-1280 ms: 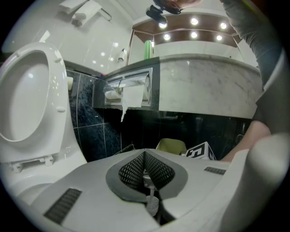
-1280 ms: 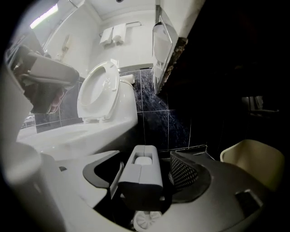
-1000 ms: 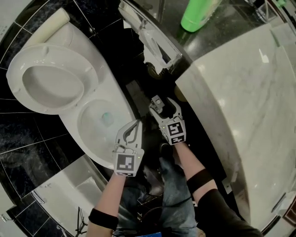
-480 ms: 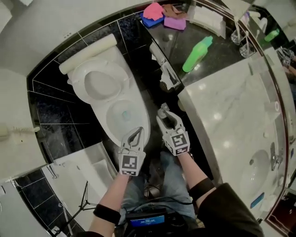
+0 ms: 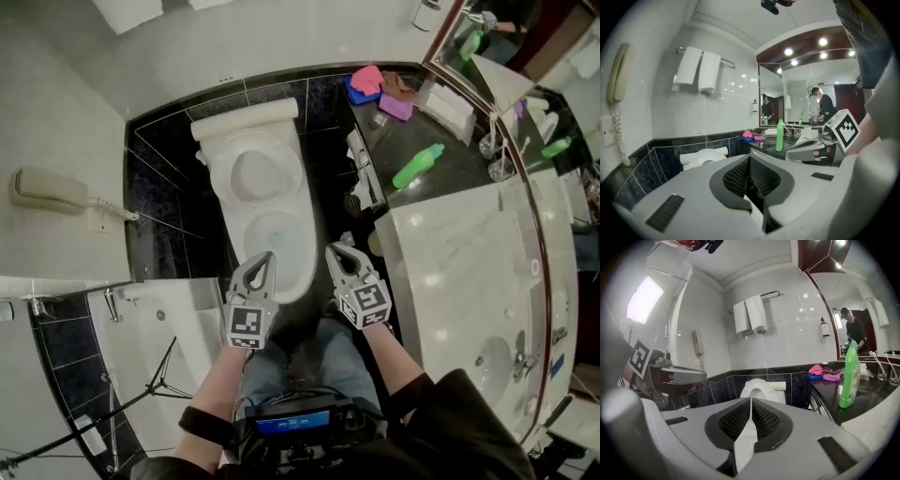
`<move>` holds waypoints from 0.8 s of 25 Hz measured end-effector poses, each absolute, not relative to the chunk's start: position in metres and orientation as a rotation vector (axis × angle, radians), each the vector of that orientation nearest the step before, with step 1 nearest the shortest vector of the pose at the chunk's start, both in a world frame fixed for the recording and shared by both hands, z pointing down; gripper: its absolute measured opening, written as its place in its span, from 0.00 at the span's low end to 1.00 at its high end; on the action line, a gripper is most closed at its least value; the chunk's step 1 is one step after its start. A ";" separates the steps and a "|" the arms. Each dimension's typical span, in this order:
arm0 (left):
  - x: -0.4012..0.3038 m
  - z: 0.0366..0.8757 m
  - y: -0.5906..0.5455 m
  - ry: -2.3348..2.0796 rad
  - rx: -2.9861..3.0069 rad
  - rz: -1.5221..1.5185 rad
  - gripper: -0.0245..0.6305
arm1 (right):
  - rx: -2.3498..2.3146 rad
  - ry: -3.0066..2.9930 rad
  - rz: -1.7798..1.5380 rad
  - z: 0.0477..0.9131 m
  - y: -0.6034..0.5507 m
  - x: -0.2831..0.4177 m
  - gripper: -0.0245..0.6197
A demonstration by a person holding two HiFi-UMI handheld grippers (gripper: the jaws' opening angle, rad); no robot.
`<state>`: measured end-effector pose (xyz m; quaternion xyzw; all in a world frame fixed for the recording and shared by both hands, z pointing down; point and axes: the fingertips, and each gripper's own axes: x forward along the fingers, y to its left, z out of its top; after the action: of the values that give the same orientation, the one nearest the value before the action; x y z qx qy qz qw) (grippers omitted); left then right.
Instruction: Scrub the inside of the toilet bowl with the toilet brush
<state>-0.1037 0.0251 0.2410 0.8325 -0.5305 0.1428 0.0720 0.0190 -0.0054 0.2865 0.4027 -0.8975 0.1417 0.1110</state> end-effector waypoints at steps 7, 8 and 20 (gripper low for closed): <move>-0.157 0.192 0.041 -1.756 2.452 0.415 0.04 | 1.058 -2.699 0.391 0.232 0.003 -0.018 0.05; -0.162 0.189 0.044 -1.772 2.444 0.420 0.04 | 1.048 -2.703 0.398 0.228 0.005 -0.021 0.05; -0.203 0.166 0.079 -1.860 2.371 0.384 0.04 | 0.964 -2.707 0.429 0.202 0.031 -0.052 0.04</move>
<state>-0.2032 0.0791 0.1661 0.7795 -0.6113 0.1262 0.0517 -0.0515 0.0308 0.2020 0.3296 -0.9252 0.1467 0.1177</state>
